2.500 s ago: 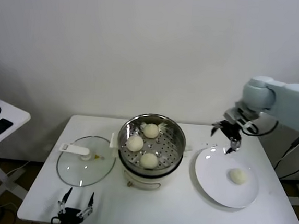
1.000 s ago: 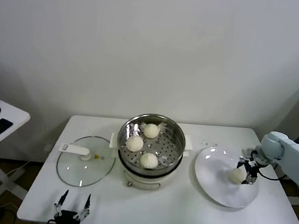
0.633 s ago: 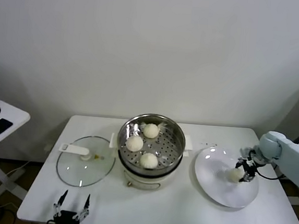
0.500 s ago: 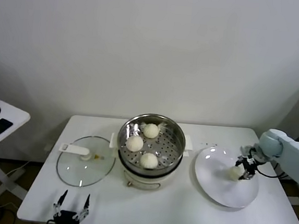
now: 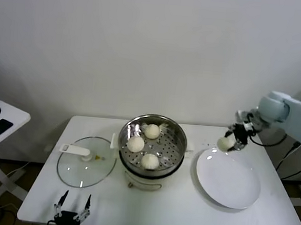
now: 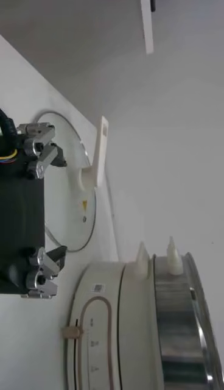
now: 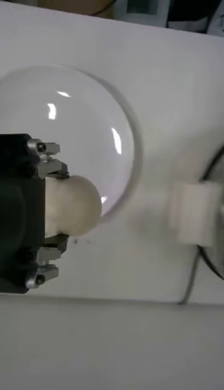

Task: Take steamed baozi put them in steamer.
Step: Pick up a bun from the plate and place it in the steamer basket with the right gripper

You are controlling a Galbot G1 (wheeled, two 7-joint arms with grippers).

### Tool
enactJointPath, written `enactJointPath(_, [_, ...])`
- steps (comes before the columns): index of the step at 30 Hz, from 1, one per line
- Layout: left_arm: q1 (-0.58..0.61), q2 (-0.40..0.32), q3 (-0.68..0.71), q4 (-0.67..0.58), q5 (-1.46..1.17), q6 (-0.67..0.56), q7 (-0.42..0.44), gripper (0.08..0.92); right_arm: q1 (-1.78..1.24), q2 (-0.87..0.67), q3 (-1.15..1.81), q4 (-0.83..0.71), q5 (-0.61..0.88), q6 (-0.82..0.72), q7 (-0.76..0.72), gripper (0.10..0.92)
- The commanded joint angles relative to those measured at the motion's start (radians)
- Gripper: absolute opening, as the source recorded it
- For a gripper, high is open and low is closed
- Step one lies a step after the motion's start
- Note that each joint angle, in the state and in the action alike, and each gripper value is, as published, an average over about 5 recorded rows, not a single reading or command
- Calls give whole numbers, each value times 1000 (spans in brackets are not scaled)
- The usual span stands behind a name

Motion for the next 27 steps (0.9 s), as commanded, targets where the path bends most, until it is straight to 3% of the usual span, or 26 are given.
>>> enactJointPath(1, [3, 2, 1, -7, 0, 2, 0, 823, 328, 153, -112, 164, 239, -102, 23, 617])
enactJointPath(9, [0, 4, 2, -9, -1, 4, 1, 823, 234, 244, -38, 190, 259, -155, 62, 618])
enactJointPath(27, [-4, 4, -2, 1, -1, 8, 4, 823, -93, 311, 44, 91, 123, -181, 124, 619])
